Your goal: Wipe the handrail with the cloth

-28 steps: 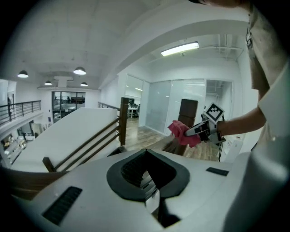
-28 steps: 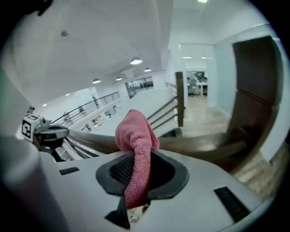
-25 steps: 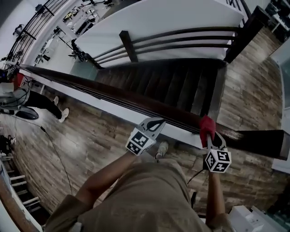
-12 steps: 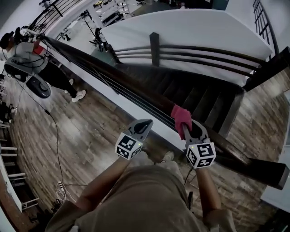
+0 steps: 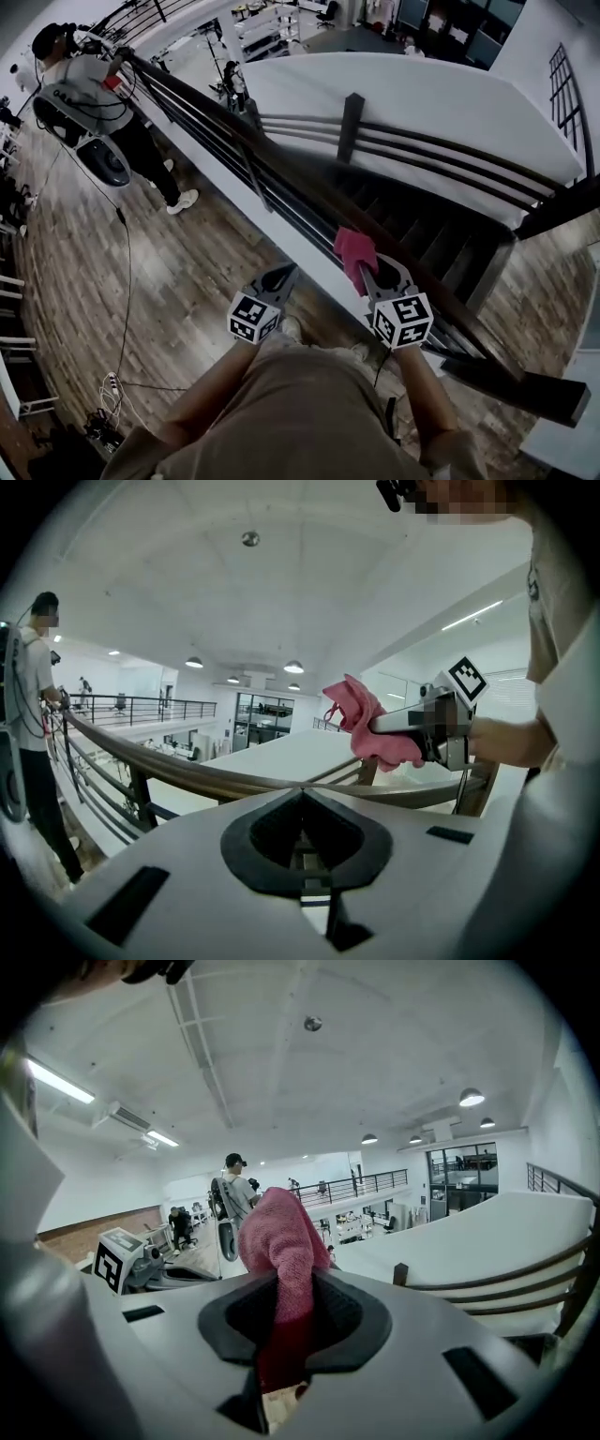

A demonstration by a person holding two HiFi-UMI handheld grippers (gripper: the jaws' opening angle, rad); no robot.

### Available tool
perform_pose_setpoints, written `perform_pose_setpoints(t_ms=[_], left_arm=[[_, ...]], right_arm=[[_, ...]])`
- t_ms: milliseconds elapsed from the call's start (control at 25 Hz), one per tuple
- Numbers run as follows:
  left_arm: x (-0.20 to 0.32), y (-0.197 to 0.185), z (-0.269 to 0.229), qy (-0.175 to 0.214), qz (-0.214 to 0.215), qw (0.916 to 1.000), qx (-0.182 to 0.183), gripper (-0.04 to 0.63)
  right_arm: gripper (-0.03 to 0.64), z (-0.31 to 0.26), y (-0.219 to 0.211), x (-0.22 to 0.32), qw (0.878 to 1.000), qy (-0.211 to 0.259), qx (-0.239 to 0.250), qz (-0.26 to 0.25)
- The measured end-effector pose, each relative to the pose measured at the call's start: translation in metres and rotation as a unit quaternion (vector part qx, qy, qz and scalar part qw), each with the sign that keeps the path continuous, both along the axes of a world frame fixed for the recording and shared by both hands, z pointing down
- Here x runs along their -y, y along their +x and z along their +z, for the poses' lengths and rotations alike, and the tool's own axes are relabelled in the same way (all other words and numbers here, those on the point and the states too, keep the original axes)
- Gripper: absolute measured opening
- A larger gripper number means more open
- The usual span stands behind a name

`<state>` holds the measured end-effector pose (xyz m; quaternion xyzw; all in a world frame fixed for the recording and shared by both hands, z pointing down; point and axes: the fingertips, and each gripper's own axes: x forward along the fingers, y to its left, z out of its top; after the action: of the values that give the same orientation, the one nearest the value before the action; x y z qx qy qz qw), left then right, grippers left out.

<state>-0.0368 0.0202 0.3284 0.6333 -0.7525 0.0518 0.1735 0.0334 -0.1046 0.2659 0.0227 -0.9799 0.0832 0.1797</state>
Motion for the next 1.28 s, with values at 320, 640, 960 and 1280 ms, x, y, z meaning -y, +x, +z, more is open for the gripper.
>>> perform_pose_setpoints(t_ms=[320, 640, 960, 1280], left_arm=[[-0.057, -0.107, 0.005, 0.007, -0.026, 0.9996, 0.007, 0.015], [-0.052, -0.168, 0.022, -0.007, -0.040, 0.9991, 0.015, 0.015], [-0.045, -0.240, 0.036, -0.042, -0.071, 0.9959, 0.037, 0.015], [-0.038, -0.326, 0.067, -0.055, -0.069, 0.9955, 0.035, 0.015]], right_arm=[[0.081, 0.019, -0.110, -0.062, 0.999, -0.017, -0.011, -0.028], [0.081, 0.059, -0.178, -0.081, 0.997, -0.023, -0.039, -0.062], [0.081, 0.100, -0.259, -0.074, 0.995, -0.012, -0.057, -0.081], [0.081, 0.150, -0.352, -0.078, 0.994, -0.026, -0.085, -0.061]])
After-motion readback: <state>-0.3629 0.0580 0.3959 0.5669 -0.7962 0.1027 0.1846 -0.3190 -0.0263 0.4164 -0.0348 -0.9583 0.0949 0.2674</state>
